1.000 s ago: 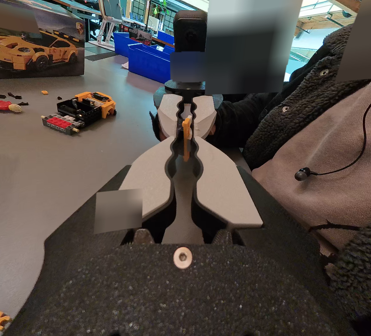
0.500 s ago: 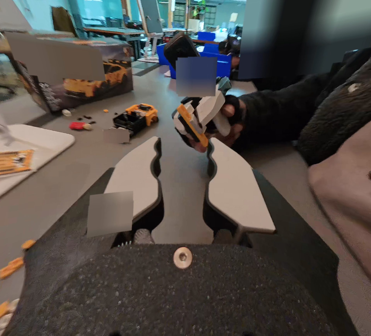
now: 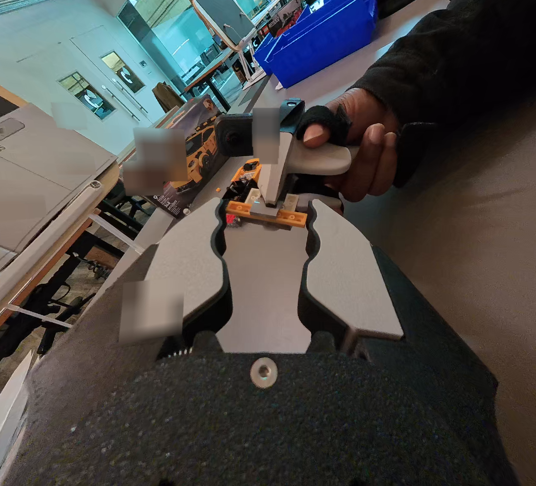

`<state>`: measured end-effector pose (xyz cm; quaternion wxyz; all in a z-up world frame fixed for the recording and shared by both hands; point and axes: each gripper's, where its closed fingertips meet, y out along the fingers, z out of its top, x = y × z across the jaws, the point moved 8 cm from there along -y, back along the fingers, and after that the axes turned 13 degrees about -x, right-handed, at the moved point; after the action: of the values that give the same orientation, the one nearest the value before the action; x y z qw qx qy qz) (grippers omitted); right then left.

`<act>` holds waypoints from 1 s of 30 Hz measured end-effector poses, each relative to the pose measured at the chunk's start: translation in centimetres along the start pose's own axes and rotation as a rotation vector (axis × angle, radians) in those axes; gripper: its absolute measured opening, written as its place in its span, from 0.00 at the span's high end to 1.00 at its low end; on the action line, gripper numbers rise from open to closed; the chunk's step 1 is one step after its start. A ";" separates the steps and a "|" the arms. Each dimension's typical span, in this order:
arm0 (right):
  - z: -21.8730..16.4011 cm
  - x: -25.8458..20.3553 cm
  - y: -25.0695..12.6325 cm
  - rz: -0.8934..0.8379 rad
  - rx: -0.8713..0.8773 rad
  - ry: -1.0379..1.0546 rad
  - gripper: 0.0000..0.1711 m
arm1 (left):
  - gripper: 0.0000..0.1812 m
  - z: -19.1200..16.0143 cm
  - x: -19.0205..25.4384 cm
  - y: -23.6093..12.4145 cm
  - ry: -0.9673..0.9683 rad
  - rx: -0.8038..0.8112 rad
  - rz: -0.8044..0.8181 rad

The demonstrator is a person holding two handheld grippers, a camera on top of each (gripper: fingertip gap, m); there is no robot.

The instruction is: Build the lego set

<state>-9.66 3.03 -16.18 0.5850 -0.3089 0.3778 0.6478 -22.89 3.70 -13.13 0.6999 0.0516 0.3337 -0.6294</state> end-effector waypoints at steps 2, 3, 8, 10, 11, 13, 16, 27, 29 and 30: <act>0.0 0.1 0.0 0.000 -0.009 0.004 0.92 | 0.71 -0.1 0.1 0.0 -0.001 -0.005 -0.012; 0.0 0.1 0.0 -0.002 -0.019 0.003 0.92 | 0.71 -0.2 0.0 0.0 -0.008 -0.001 -0.019; 1.2 -0.9 -2.7 -0.268 -0.134 -0.174 0.85 | 0.71 -1.6 -0.7 0.5 -0.287 -0.019 -0.217; 2.1 -1.9 -4.5 -0.533 -0.137 -0.372 0.84 | 0.71 -3.3 -0.7 1.8 -0.495 -0.154 -0.362; 2.5 -2.4 -5.3 -0.665 -0.123 -0.473 0.84 | 0.71 -4.1 -0.4 2.4 -0.568 -0.200 -0.409; 3.0 -3.0 -6.4 -0.882 -0.101 -0.652 0.84 | 0.71 -5.0 0.1 3.3 -0.624 -0.276 -0.420; 3.2 -2.8 -7.0 -1.073 -0.066 -0.780 0.80 | 0.71 -6.3 0.5 4.3 -0.628 -0.440 -0.327; 3.0 -1.5 -7.1 -1.184 -0.097 -0.761 0.74 | 0.67 -6.4 1.7 4.7 -0.515 -0.510 -0.335; 3.0 -1.4 -7.1 -1.182 -0.098 -0.752 0.74 | 0.66 -6.4 1.8 4.6 -0.495 -0.501 -0.353; 3.0 -1.4 -7.2 -1.185 -0.101 -0.749 0.74 | 0.65 -6.3 1.7 4.5 -0.487 -0.492 -0.356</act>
<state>-2.27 5.08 -14.38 0.9152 -0.2455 -0.1115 0.2995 -21.33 6.31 -20.47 0.6300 -0.3277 0.3025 -0.6358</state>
